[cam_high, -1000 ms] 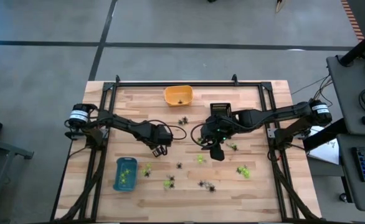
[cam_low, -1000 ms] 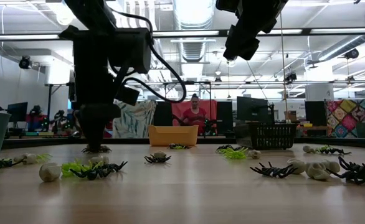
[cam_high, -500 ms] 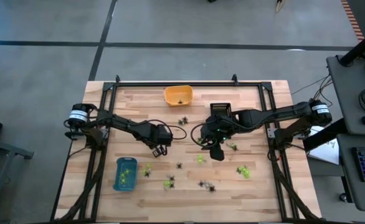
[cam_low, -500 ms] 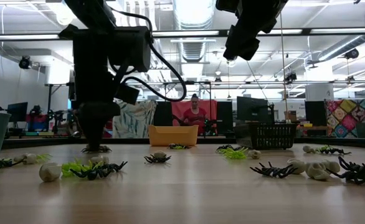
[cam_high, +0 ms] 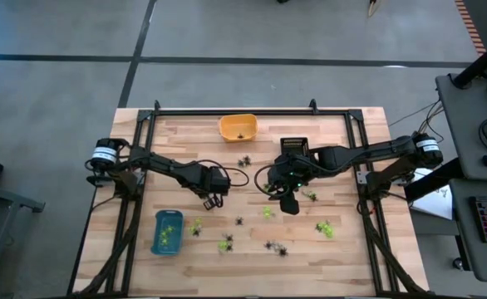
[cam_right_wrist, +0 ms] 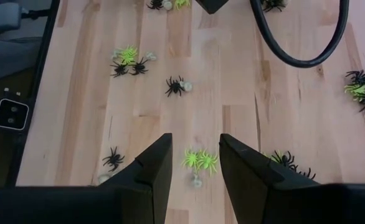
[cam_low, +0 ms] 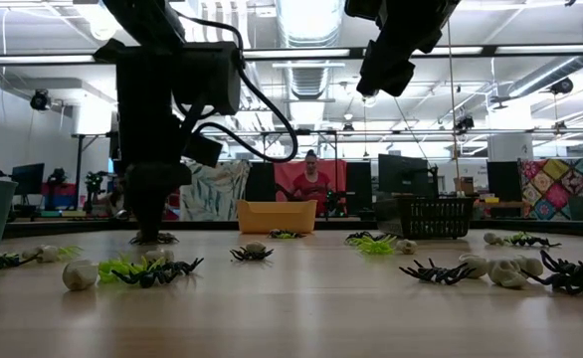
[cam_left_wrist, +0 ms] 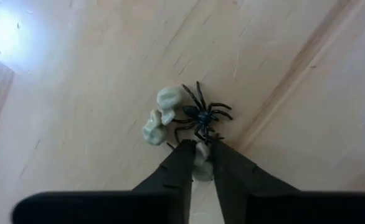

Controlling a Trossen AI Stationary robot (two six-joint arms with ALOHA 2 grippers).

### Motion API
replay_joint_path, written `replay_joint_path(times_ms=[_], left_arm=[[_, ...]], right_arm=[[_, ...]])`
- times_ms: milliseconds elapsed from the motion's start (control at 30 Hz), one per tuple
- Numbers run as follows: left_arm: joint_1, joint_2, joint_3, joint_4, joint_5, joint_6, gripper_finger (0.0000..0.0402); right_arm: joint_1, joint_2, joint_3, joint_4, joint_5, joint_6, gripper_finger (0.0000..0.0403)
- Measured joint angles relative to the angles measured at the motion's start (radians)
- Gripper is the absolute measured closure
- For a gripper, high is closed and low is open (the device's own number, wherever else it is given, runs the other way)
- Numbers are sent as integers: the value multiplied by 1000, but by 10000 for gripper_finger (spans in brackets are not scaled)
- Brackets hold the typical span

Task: Sort Halloween decoration
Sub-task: Put the white skull toy into the black bin

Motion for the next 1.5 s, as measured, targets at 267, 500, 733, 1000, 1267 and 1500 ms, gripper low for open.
replay_joint_path(times_ms=[267, 500, 733, 1000, 1267, 1500], left_arm=[[-1, -6, 8, -18, 6, 0, 398], [-21, -33, 47, -82, 7, 20, 400], [-45, -74, 64, -80, 22, 55, 400], [-66, -169, 60, 4, 15, 223, 400], [-66, -332, 34, 233, 32, 422, 401], [-33, -413, -20, 448, 91, 542, 401]], right_arm=[[0, 0, 0, 0, 0, 0, 280], [0, 0, -1, 0, 0, -1, 280], [0, 0, -1, 0, 0, -3, 280], [0, 0, -1, 0, 0, -17, 280], [13, 0, -38, 7, -2, -56, 280], [15, -4, -146, 169, -2, -56, 280]])
